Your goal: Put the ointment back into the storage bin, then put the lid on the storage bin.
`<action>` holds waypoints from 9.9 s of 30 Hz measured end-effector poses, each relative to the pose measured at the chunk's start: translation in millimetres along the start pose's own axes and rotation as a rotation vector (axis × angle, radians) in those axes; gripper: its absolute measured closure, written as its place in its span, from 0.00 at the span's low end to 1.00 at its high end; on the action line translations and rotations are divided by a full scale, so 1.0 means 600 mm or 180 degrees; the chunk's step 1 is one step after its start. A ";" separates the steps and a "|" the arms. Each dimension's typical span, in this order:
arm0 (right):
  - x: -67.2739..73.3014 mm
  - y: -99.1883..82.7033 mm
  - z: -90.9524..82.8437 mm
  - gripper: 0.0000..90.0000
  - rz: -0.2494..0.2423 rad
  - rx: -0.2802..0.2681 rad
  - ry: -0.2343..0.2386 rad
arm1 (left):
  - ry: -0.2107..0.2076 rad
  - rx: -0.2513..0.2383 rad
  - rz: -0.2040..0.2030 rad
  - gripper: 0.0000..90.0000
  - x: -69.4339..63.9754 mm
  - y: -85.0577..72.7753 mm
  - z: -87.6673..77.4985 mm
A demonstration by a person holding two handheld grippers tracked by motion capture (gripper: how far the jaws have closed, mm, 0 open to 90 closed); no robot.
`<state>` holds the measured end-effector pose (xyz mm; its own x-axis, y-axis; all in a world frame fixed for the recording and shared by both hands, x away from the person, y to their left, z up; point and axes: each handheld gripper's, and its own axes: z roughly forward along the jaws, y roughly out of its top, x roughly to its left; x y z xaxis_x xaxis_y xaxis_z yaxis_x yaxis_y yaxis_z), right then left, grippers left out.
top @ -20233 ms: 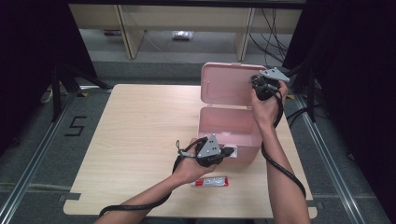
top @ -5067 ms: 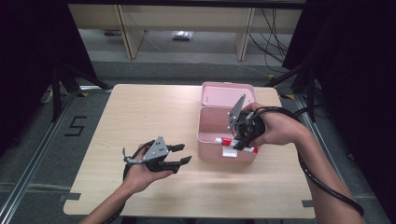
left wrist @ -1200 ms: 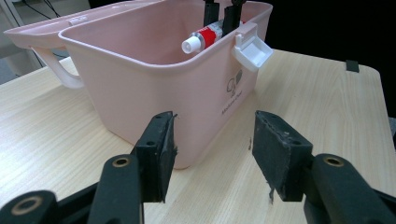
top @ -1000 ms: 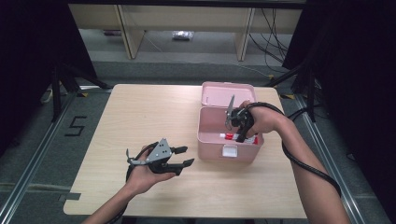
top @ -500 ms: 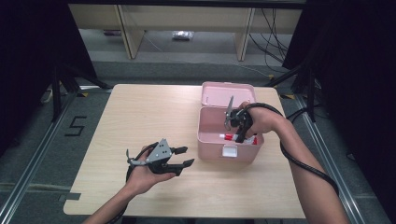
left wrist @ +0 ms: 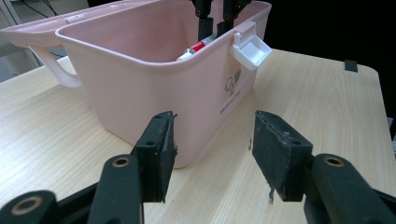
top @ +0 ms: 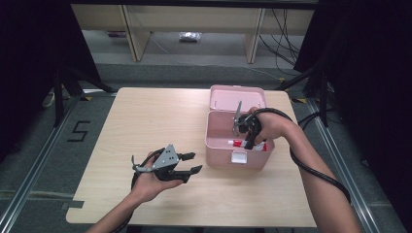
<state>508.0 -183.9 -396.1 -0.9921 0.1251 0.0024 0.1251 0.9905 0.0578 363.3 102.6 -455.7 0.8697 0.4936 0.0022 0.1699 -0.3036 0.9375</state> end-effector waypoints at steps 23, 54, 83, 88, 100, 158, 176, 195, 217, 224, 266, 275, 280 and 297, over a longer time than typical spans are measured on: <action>-0.002 -0.001 0.019 0.80 0.0066 0.0026 0.0058 | -0.0030 -0.0036 -0.0006 0.53 -0.001 0.000 0.002; -0.010 -0.016 -0.010 0.78 0.0289 -0.0129 -0.0135 | -0.0060 -0.0033 -0.0003 0.55 -0.007 0.003 0.011; -0.044 -0.089 -0.079 0.69 0.1492 -0.0905 -0.0711 | -0.0178 -0.0191 -0.0135 0.94 -0.013 0.014 0.024; -0.058 -0.092 -0.088 0.73 0.1730 -0.1051 -0.0792 | -0.0210 -0.0211 -0.0202 0.99 -0.015 0.018 0.025; -0.084 -0.091 -0.099 0.88 0.2599 -0.1394 -0.1012 | -0.0401 -0.0291 -0.0159 0.99 -0.039 0.028 0.050; -0.208 -0.138 -0.044 0.79 0.3778 -0.1463 -0.1137 | -0.0383 -0.0230 0.0009 1.00 -0.057 0.055 0.194; -0.227 -0.137 -0.035 0.83 0.3971 -0.1459 -0.1029 | -0.0431 -0.0194 -0.0017 1.00 -0.057 0.057 0.195; -0.239 -0.129 -0.017 0.87 0.4167 -0.1436 -0.0924 | -0.0427 -0.0175 0.0032 1.00 -0.056 0.060 0.196; -0.240 -0.117 -0.018 0.94 0.4251 -0.1376 -0.0972 | -0.0391 -0.0147 0.0062 1.00 -0.058 0.062 0.196; -0.235 -0.118 -0.022 0.95 0.4153 -0.1458 -0.1107 | -0.0362 -0.0110 0.0054 1.00 -0.059 0.063 0.195; -0.212 -0.115 -0.083 0.98 0.4029 -0.1816 -0.1334 | -0.0360 -0.0061 0.0082 1.00 -0.058 0.068 0.198; -0.204 -0.115 -0.096 0.98 0.3922 -0.1876 -0.1403 | -0.0367 -0.0072 0.0085 1.00 -0.058 0.069 0.200; -0.198 -0.115 -0.101 0.98 0.3923 -0.1919 -0.1438 | -0.0360 -0.0047 0.0095 1.00 -0.058 0.070 0.200; -0.176 -0.116 -0.116 0.99 0.3861 -0.2073 -0.1483 | -0.0361 -0.0032 0.0105 1.00 -0.058 0.070 0.200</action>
<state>603.7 -270.2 -331.2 -0.1725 0.9827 0.0678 0.7191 0.0786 0.6904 396.0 -25.0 -457.9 0.9217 0.3880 -0.0058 0.1362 -0.3095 0.9411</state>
